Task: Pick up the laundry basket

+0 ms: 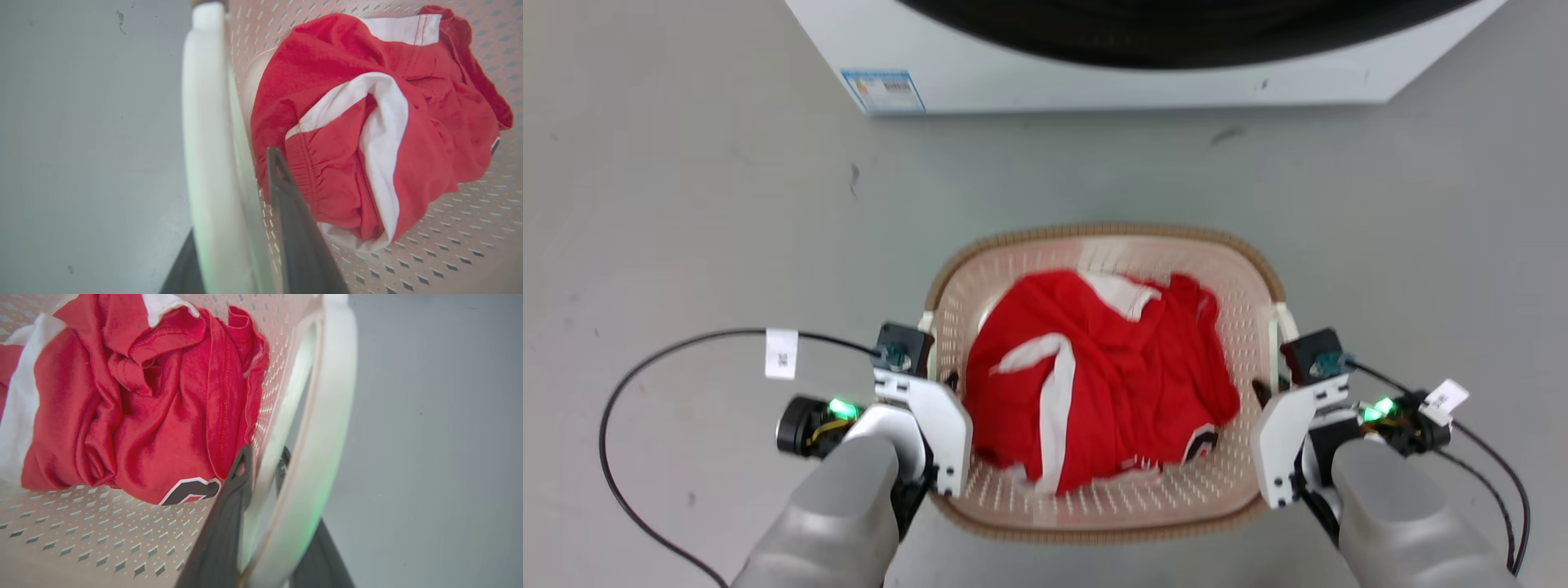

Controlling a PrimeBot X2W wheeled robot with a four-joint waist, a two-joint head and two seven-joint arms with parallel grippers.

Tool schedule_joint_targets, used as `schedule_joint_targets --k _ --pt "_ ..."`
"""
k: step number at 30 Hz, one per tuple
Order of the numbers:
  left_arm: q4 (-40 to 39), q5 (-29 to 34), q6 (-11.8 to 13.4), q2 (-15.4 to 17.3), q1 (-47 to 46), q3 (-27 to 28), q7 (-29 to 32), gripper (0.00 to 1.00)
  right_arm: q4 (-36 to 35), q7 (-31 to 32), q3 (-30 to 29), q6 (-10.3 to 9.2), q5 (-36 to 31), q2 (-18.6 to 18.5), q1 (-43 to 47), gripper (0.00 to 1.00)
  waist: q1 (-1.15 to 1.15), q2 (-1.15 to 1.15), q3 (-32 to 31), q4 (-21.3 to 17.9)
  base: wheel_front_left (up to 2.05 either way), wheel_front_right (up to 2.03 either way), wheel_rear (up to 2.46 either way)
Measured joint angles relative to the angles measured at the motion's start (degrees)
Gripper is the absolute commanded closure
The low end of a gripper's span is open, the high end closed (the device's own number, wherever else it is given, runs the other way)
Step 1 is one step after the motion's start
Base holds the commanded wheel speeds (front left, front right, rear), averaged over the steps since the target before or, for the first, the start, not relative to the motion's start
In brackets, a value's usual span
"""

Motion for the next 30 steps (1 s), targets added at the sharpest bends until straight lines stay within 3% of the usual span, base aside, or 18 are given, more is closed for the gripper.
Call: schedule_joint_targets --k 16,30 --pt "-2.54 -11.59 0.11 1.79 8.63 -7.98 10.5 1.0 -0.75 10.38 13.17 -0.03 10.85 -0.23 7.33 1.0 -0.01 0.0 -17.1 0.86 0.0 0.0 0.0" --pt "-2.59 -17.62 0.21 2.04 14.06 -13.74 12.11 1.0 -0.79 12.32 20.72 -0.07 18.83 -0.96 12.71 1.0 -0.01 0.0 -27.45 1.53 0.0 0.0 0.0"
